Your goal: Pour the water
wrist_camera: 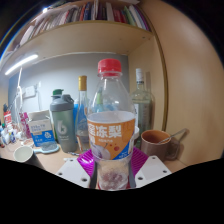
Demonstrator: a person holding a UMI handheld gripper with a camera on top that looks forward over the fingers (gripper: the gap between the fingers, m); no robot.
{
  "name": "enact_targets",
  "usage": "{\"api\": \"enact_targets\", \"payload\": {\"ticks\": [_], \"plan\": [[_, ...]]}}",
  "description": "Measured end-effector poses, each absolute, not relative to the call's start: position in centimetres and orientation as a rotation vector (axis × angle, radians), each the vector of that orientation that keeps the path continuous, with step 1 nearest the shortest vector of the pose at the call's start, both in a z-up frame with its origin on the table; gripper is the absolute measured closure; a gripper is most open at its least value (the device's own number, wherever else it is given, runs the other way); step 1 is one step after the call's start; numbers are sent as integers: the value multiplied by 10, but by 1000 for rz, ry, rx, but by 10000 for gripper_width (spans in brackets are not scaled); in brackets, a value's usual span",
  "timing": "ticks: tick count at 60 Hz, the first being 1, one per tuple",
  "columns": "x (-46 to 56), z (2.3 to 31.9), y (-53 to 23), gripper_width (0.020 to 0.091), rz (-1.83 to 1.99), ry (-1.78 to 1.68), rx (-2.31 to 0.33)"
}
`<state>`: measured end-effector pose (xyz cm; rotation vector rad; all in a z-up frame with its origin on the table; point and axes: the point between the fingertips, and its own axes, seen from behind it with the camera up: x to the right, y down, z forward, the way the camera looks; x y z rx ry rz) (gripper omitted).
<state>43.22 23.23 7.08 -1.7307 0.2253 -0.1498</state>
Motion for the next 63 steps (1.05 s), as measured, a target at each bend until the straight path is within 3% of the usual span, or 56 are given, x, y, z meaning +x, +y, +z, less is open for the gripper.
{"api": "enact_targets", "payload": {"ticks": [11, 18, 36, 63], "plan": [[432, 65, 232, 559, -141, 223, -1791], [423, 46, 217, 256, -66, 243, -1926], [402, 86, 113, 273, -81, 202, -1971], [301, 234, -92, 271, -22, 160, -1897]]}}
